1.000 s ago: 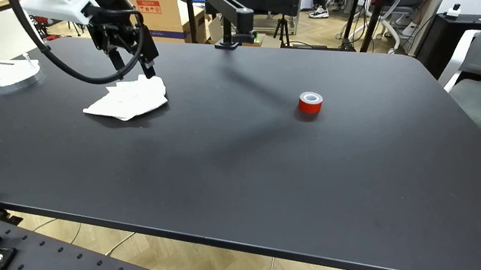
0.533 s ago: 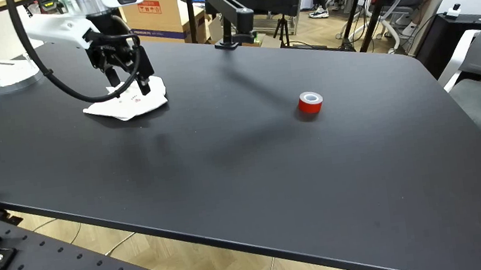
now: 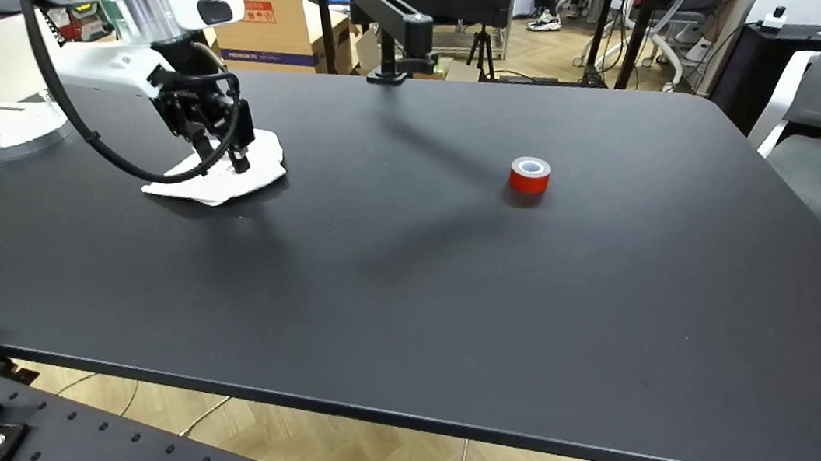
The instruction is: Hang the white cloth on the stand
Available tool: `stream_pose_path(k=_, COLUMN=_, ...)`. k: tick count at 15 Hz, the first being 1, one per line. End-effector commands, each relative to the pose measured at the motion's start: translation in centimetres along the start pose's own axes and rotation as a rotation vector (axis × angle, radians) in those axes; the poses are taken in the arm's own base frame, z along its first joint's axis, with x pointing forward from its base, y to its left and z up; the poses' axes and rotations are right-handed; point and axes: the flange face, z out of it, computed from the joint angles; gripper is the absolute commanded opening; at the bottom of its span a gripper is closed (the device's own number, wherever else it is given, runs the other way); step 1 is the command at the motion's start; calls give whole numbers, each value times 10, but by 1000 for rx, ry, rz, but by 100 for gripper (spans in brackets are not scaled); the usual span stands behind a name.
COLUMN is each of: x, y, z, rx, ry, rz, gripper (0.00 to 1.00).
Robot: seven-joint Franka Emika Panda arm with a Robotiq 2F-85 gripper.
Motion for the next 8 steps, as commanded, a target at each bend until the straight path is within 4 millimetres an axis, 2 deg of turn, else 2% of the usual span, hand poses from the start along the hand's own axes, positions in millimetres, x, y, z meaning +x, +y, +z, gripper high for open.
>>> stream_pose_path(k=1, x=8, y=8, z=6, rx=-6, ry=-7, rz=18, gripper=34)
stream_pose_path(k=5, x=7, y=11, z=9, rx=-6, ry=-18, rz=20, gripper=6)
stream_pose_path(k=6, x=8, y=12, z=6, rx=-5, ry=-15, rz=21, gripper=2)
stream_pose_path(k=8, x=9, y=12, z=-2, rx=-6, ry=-8, rz=19, gripper=0)
